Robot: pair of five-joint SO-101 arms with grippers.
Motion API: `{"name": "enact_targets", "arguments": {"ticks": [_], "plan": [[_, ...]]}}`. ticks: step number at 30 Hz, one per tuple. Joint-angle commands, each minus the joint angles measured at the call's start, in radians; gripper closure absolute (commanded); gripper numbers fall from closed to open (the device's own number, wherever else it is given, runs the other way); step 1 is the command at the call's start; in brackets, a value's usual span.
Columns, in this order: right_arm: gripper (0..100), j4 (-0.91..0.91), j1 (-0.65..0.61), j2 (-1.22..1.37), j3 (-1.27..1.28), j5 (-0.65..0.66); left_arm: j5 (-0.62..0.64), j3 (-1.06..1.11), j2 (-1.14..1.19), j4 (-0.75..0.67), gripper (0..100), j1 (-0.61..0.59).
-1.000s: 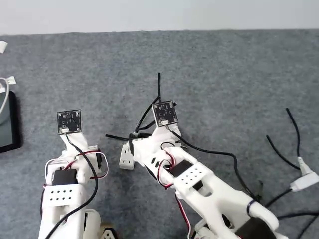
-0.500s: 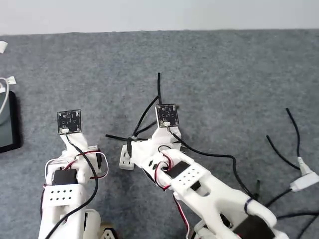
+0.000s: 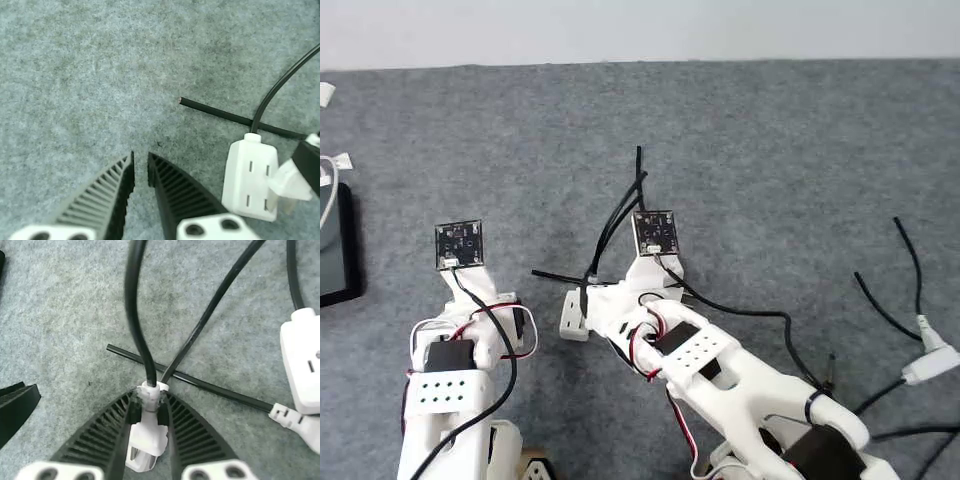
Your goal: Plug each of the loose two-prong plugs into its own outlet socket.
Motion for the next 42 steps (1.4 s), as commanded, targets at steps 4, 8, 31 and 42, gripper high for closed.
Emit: {"name": "enact_targets", "arguments": {"ticks": [4, 8, 31, 42], "plan": [[99.1, 0.426, 0.067, -0.045, -0.242, 0.066, -0.018, -0.047, -0.008, -0.023, 96, 0.026], [99.1, 0.661, 0.2, -0.053, -0.347, 0.071, -0.02, -0.048, -0.006, -0.006, 96, 0.052], [99.1, 0.719, 0.53, -0.054, -0.301, 0.199, 0.23, -0.415, 0.606, 0.161, 80, 0.368], [99.1, 0.72, 0.53, -0.061, -0.301, 0.199, 0.278, -0.596, 0.948, 0.161, 81, 0.374]]}}
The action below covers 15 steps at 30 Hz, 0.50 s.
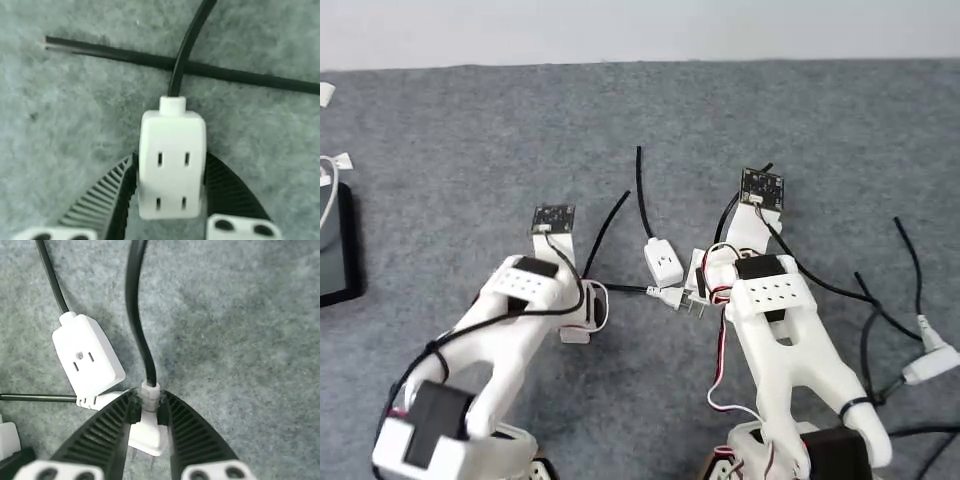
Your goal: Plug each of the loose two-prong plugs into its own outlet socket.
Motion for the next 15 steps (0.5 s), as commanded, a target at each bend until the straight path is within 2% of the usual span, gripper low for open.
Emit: {"name": "enact_targets", "arguments": {"ticks": [1, 5, 9, 12, 15], "plan": [[99.1, 0.01, 0.016, -0.051, -0.009, 0.012, 0.015, -0.104, 0.084, 0.008, 83, 0.009], [99.1, 0.038, 0.018, -0.053, -0.011, 0.023, 0.015, -0.173, 0.117, 0.0, 100, 0.011], [99.1, 0.085, 0.033, -0.054, -0.017, 0.143, 0.064, -0.208, 0.117, -0.021, 99, 0.049], [99.1, 0.116, 0.087, -0.054, -0.044, 0.16, 0.193, -0.225, 0.118, -0.046, 99, 0.066], [99.1, 0.183, 0.156, -0.05, -0.091, 0.163, 0.218, -0.259, 0.121, -0.049, 99, 0.068]]}}
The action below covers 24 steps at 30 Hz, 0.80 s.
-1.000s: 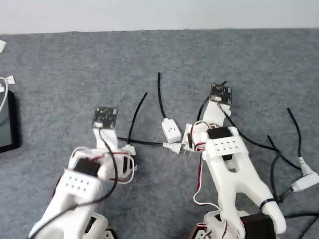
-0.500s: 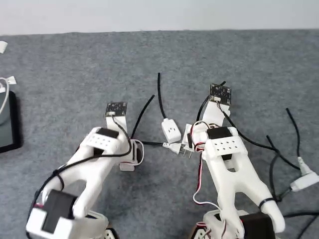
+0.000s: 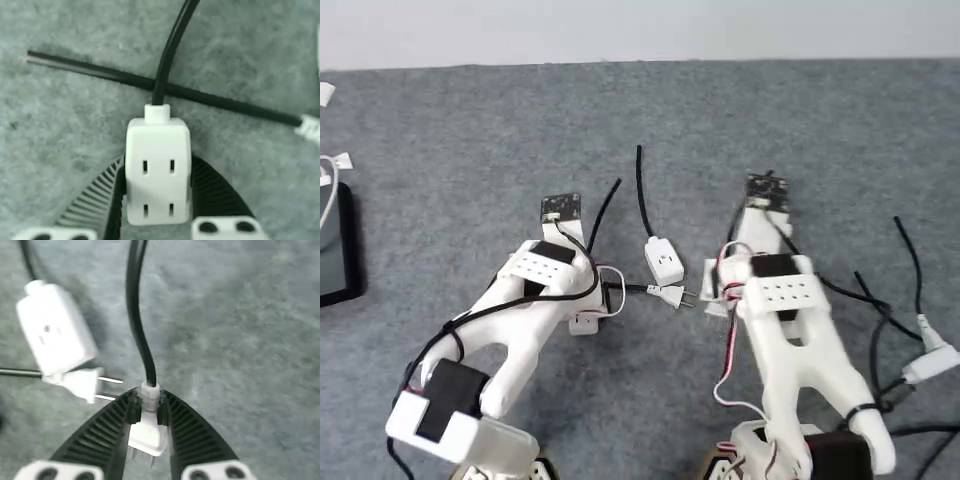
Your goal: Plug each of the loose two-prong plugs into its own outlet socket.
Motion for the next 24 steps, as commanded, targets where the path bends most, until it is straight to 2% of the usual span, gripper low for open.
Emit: {"name": "enact_targets", "arguments": {"ticks": [1, 4, 13, 15, 17, 20, 24], "plan": [[99.1, 0.067, 0.077, -0.028, -0.086, 0.018, 0.069, -0.117, 0.011, -0.064, 99, 0.017], [99.1, 0.076, 0.111, -0.027, -0.084, 0.054, 0.069, -0.176, 0.077, -0.058, 99, 0.017], [98.9, 0.068, 0.111, -0.027, -0.057, 0.222, 0.063, -0.433, 0.304, 0.094, 99, 0.014], [98.9, 0.068, 0.111, -0.027, -0.054, 0.247, 0.009, -0.444, 0.31, 0.11, 98, 0.014], [98.9, 0.068, 0.111, -0.027, -0.054, 0.252, -0.058, -0.444, 0.31, 0.114, 95, 0.017], [97.2, 0.076, 0.11, -0.027, -0.054, 0.252, -0.032, -0.444, 0.31, 0.13, 87, 0.014], [85.0, 0.108, 0.11, -0.028, -0.06, 0.252, -0.038, -0.446, 0.308, 0.164, 78, 0.018]]}}
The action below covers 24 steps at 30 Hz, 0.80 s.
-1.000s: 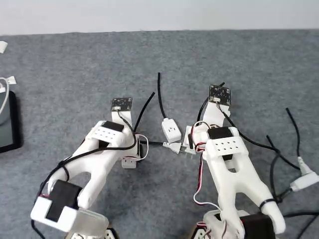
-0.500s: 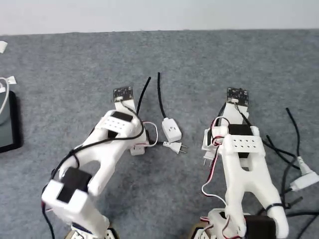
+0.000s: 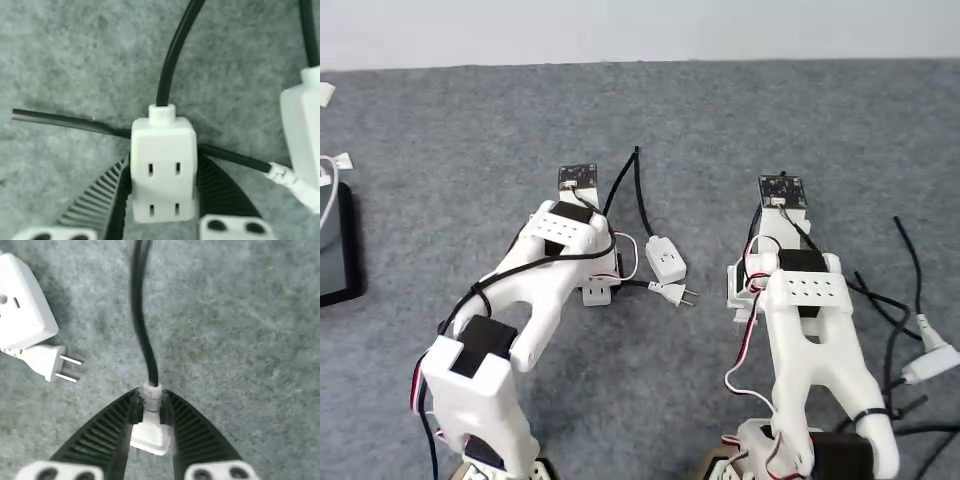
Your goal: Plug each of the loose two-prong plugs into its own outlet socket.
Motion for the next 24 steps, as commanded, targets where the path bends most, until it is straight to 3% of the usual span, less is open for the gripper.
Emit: {"name": "enact_targets", "arguments": {"ticks": [1, 5, 14, 19, 24], "plan": [[82.9, 0.03, 0.005, -0.028, -0.034, 0.014, -0.015, -0.045, 0.002, 0.021, 78, 0.014], [83.8, 0.028, 0.005, -0.028, -0.04, 0.011, -0.037, -0.016, -0.069, 0.023, 78, 0.006], [99.2, -0.005, 0.007, -0.027, -0.038, 0.008, -0.097, 0.191, -0.364, 0.012, 77, -0.005], [99.0, -0.012, 0.013, -0.027, 0.003, 0.012, -0.138, 0.349, -0.391, -0.083, 77, -0.023], [99.0, -0.012, 0.013, -0.027, 0.006, 0.008, -0.155, 0.348, -0.463, -0.086, 78, -0.043]]}}
